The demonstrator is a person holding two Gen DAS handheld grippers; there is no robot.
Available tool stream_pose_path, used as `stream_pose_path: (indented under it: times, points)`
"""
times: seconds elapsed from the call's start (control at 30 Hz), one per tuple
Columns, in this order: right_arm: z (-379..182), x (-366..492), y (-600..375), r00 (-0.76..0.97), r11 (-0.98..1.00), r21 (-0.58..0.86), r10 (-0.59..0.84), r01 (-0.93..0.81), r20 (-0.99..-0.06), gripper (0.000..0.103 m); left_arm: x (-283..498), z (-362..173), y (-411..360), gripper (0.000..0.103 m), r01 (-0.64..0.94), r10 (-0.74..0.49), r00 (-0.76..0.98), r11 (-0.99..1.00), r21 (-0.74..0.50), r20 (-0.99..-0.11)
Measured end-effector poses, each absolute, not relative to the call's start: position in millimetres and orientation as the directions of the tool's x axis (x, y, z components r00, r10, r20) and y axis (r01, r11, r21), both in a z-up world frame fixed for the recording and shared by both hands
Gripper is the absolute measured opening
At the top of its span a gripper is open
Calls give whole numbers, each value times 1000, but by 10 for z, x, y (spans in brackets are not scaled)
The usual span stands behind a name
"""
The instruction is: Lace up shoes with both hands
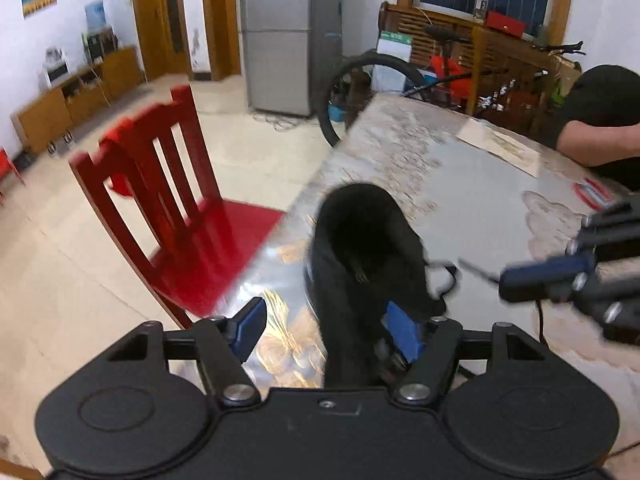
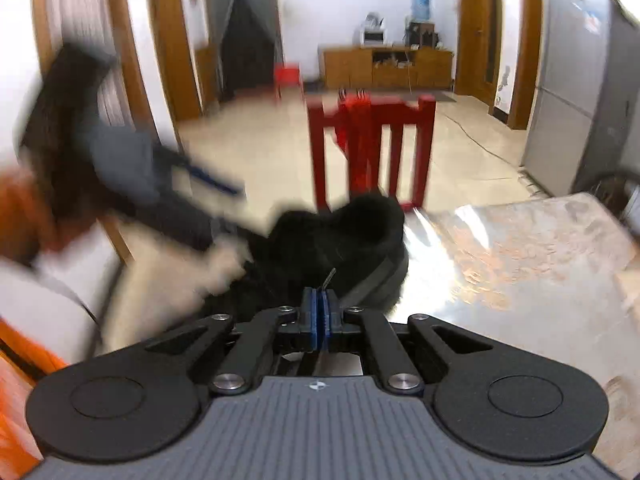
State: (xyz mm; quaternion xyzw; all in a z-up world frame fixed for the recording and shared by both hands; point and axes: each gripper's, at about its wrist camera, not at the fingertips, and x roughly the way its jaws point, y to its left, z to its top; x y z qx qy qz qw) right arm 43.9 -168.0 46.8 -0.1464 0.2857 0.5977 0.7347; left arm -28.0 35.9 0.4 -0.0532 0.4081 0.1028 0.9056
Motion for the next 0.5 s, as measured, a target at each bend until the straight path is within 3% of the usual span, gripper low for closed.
stream_pose_path:
  times: [0.13, 0.3, 0.5]
  points:
    - [407, 131, -1718, 112, 251, 174, 816, -952, -567, 5, -553, -120, 392, 65, -293, 160, 582, 956, -23, -798]
    - [-161, 9, -1769, 123, 392, 277, 742, -877, -659, 5, -651, -355, 433, 65, -315, 28, 533, 934, -168, -846]
    - [-335, -344, -1666, 33, 371, 417, 778, -830, -627, 5, -645, -399, 328, 76, -297, 132, 518, 954, -33, -845]
